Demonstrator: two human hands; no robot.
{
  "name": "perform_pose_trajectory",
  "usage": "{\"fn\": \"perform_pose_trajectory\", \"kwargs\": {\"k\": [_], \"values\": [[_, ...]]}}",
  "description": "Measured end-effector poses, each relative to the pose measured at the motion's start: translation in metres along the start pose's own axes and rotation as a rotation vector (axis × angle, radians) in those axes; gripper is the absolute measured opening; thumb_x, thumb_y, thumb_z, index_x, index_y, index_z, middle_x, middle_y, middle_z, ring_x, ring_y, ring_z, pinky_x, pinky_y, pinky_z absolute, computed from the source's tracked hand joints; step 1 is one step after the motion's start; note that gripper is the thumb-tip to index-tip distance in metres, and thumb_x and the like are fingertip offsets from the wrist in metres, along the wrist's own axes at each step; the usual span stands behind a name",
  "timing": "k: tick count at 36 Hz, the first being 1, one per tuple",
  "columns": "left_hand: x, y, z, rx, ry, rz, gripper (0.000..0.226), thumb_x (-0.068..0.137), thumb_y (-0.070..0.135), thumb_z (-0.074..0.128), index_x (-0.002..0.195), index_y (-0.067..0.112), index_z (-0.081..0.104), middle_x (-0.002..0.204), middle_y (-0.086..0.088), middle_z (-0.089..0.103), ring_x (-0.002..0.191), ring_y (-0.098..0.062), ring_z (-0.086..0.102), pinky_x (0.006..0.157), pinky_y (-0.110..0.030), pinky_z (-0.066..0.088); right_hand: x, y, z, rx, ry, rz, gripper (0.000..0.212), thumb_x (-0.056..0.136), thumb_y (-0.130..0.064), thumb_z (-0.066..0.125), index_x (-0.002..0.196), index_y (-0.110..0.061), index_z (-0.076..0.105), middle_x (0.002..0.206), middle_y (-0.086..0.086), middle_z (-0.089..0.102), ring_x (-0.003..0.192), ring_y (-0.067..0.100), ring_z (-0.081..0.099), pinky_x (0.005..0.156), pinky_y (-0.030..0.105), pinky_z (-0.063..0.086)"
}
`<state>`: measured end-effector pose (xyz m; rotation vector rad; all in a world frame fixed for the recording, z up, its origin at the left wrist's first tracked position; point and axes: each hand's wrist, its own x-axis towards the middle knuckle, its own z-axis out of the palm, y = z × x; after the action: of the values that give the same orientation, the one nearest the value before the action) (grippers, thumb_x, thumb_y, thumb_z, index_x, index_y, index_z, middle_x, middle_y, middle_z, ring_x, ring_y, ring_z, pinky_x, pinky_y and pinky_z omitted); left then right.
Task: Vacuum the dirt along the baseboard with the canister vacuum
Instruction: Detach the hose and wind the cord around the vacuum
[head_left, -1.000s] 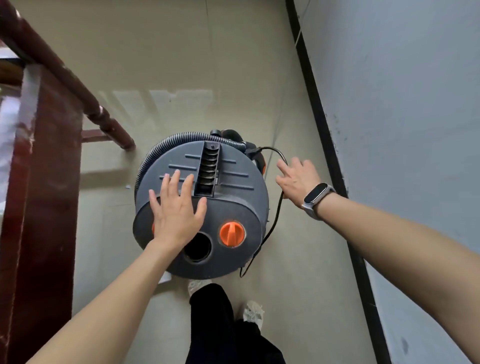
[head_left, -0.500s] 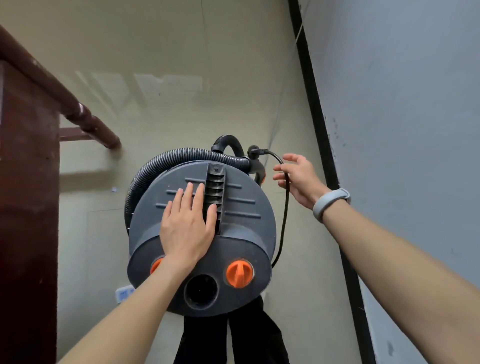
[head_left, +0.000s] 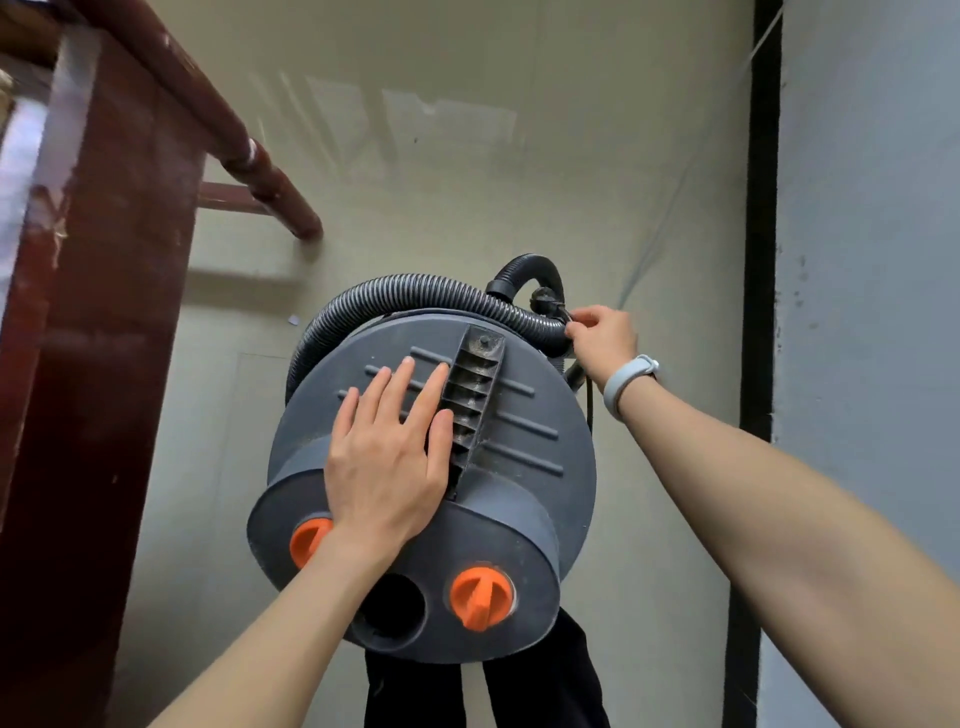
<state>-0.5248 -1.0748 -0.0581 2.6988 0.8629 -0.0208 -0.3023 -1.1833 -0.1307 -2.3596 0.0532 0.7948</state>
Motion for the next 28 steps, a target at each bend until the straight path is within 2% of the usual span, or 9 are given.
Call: {"fn": "perform_pose_trajectory", "kwargs": {"k": [2,4,8,12,16,20,22,25,28], "values": [[0.000,0.000,0.001,0.011,0.024,0.000,0.048,0.096,0.038,0.032,0.135,0.023,0.057,0.138,-0.011,0.056,0.128,-0.030,0.053,0.108,-0.048,0.036,0.002,0.003,0.007,-0.130,-0.030,-0.108,0.029,0.092,-0.012,0.051,0.111,-0.012,0.072,0.118,0.016,0.061,0.112,0.030,0.056,0.095,0.031,0.041],[0.000,0.000,0.001,0.023,0.027,-0.002,0.048,0.096,0.038,0.032,0.135,0.023,0.057,0.138,-0.011,0.056,0.127,-0.030,0.053,0.108,-0.048,0.036,0.003,0.007,0.009,-0.263,-0.067,-0.157,0.036,0.097,-0.014,0.043,0.125,-0.017,0.065,0.125,0.016,0.049,0.117,0.032,0.048,0.101,0.034,0.037],[0.000,0.000,0.000,0.035,0.021,-0.009,0.048,0.096,0.039,0.033,0.135,0.023,0.056,0.137,-0.011,0.057,0.126,-0.030,0.053,0.108,-0.048,0.036,0.007,0.016,0.002,-0.455,-0.118,-0.220,0.040,0.102,-0.023,0.037,0.140,-0.026,0.050,0.126,0.014,0.043,0.119,0.033,0.043,0.103,0.039,0.037],[0.000,0.001,-0.001,0.039,0.009,-0.012,0.049,0.096,0.040,0.032,0.135,0.023,0.057,0.136,-0.011,0.057,0.124,-0.030,0.054,0.109,-0.048,0.036,0.011,0.020,-0.003,-0.394,-0.151,-0.210,0.044,0.102,-0.024,0.037,0.146,-0.020,0.040,0.133,0.017,0.043,0.124,0.036,0.041,0.106,0.041,0.034],[0.000,0.001,-0.001,0.044,0.014,-0.008,0.050,0.096,0.041,0.032,0.133,0.022,0.058,0.133,-0.011,0.059,0.122,-0.030,0.056,0.108,-0.048,0.037,0.009,0.022,-0.007,-0.331,-0.178,-0.211,0.045,0.102,-0.025,0.034,0.146,-0.018,0.040,0.139,0.015,0.043,0.131,0.033,0.037,0.110,0.041,0.029],[0.001,0.001,-0.002,0.034,0.004,-0.012,0.050,0.095,0.042,0.033,0.133,0.021,0.059,0.130,-0.011,0.061,0.119,-0.030,0.057,0.106,-0.048,0.038,-0.010,0.018,-0.011,-0.234,-0.121,-0.266,0.045,0.102,-0.027,0.037,0.145,-0.016,0.042,0.136,0.014,0.047,0.130,0.030,0.039,0.111,0.043,0.029],[0.001,0.001,-0.003,0.022,-0.012,-0.013,0.051,0.095,0.043,0.031,0.133,0.021,0.059,0.128,-0.011,0.062,0.118,-0.030,0.057,0.105,-0.047,0.039,-0.037,0.013,-0.013,-0.154,-0.061,-0.362,0.047,0.099,-0.029,0.038,0.141,-0.010,0.047,0.131,0.015,0.052,0.125,0.029,0.044,0.110,0.040,0.032],[0.001,0.001,-0.004,0.011,-0.041,-0.021,0.054,0.095,0.045,0.030,0.132,0.019,0.059,0.126,-0.010,0.064,0.117,-0.029,0.058,0.105,-0.046,0.039,-0.099,0.012,-0.012,-0.116,-0.004,-0.634,0.053,0.092,-0.032,0.038,0.133,-0.002,0.054,0.124,0.017,0.057,0.116,0.029,0.053,0.103,0.044,0.041],[0.001,-0.001,-0.003,-0.010,-0.036,0.011,0.054,0.093,0.046,0.035,0.128,0.014,0.061,0.124,-0.009,0.064,0.115,-0.029,0.060,0.106,-0.048,0.038,-0.161,0.029,0.000,-0.170,0.010,-0.835,0.049,0.091,-0.029,0.048,0.137,-0.013,0.050,0.130,0.013,0.053,0.123,0.027,0.049,0.101,0.056,0.041]]}}
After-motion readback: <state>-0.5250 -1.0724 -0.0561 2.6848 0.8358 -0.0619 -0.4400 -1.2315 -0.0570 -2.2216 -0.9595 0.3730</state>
